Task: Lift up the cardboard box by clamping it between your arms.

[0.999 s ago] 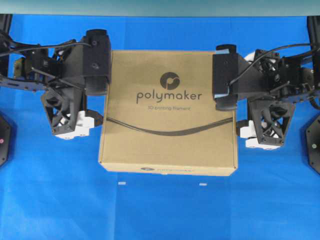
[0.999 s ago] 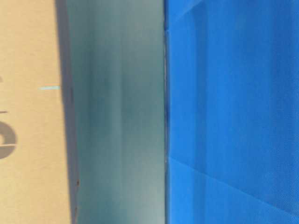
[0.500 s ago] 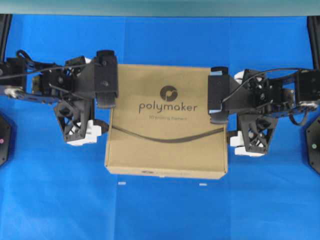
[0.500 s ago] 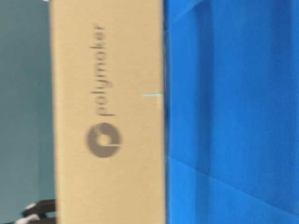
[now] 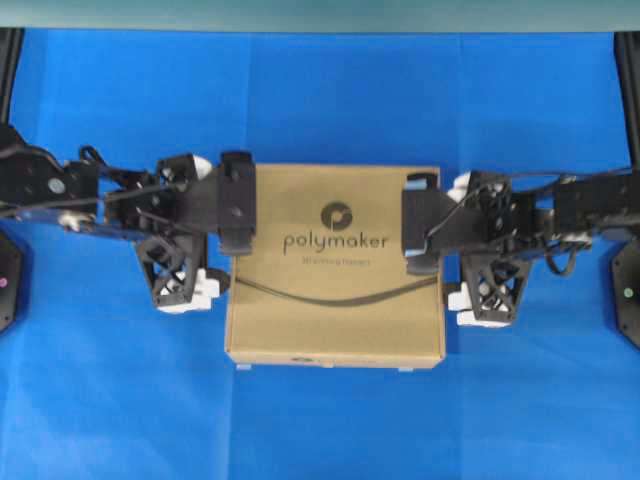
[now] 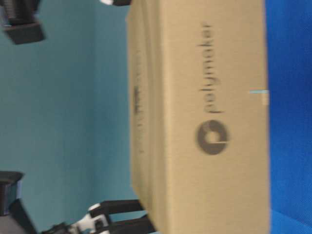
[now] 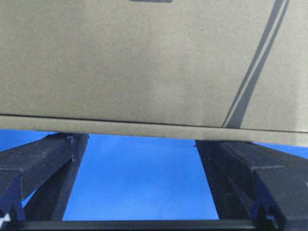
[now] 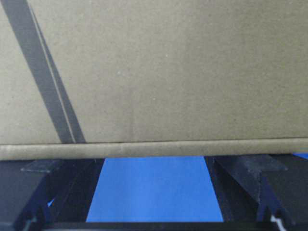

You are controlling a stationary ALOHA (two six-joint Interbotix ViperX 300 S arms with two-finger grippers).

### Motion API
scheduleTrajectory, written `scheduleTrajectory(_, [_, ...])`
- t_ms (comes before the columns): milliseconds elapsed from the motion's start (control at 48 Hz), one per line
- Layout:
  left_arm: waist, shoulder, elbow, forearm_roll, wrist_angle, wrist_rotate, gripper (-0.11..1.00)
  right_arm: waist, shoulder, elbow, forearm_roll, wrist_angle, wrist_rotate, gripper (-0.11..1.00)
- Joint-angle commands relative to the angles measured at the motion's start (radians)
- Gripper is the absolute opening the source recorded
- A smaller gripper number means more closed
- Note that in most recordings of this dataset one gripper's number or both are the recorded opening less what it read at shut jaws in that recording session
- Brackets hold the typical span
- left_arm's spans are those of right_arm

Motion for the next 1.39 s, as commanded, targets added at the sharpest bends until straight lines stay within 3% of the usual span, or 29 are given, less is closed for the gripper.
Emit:
scheduleTrajectory(0, [0.0,0.015,-0.012,-0.005,-0.064,-0.008,0.86,-0.006,0.008,-0.009,0.005,-0.067,0.003,1.0])
scheduleTrajectory(791, [0.029,0.103,0.074,-0.005,-0.212,-0.026,0.86,-0.038,0.144,0.048,-0.005,-0.224,-0.02,1.0])
scheduleTrajectory(1374, [0.026,0.135,0.101,-0.003,-0.209,-0.029,0.86,-0.058,0.207,0.069,-0.005,-0.299,-0.021,1.0])
